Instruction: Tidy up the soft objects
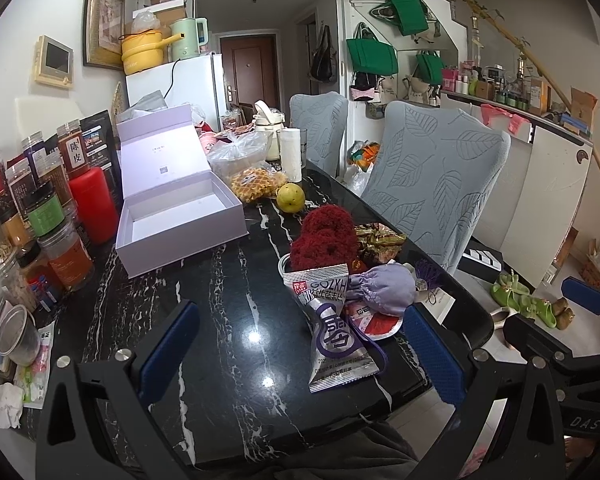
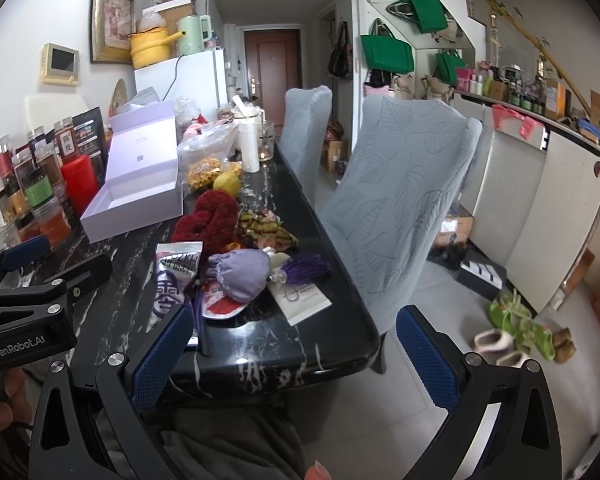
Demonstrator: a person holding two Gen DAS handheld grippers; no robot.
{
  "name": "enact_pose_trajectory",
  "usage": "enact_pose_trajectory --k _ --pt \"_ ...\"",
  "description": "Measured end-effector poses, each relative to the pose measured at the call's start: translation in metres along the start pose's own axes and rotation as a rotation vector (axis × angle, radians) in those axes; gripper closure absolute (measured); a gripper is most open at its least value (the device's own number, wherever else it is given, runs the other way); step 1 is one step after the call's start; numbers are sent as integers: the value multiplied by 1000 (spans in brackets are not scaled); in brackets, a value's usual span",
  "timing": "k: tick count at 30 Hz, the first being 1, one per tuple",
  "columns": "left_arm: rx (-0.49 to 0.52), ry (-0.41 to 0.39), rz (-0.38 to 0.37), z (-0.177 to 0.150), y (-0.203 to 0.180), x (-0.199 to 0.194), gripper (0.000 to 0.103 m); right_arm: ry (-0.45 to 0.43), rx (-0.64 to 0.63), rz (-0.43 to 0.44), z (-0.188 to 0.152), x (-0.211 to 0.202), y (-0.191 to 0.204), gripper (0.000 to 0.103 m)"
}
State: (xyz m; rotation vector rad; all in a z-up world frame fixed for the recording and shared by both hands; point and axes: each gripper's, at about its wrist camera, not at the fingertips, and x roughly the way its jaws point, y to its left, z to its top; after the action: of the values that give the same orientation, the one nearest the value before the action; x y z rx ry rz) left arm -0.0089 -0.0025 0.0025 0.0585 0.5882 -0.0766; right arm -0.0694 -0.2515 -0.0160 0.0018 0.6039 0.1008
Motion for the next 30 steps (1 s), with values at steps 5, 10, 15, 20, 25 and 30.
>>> enact_pose_trajectory --k 5,10,15,20,25,30 --pt "-2 9 -11 -1 0 4 0 2 3 4 -1 2 0 0" --pt "-20 20 -21 -2 3 8 0 22 18 16 -4 10 -3 0" --pt "-43 49 -30 -5 9 19 0 48 31 32 -9 21 -5 0" --pt "-33 101 -51 -8 9 33 0 84 46 50 -14 35 -7 0" --pt "-33 141 -73 -11 7 50 0 108 52 52 -15 49 -8 0" --pt "-15 200 -55 -13 3 72 0 120 53 50 -14 61 -10 0"
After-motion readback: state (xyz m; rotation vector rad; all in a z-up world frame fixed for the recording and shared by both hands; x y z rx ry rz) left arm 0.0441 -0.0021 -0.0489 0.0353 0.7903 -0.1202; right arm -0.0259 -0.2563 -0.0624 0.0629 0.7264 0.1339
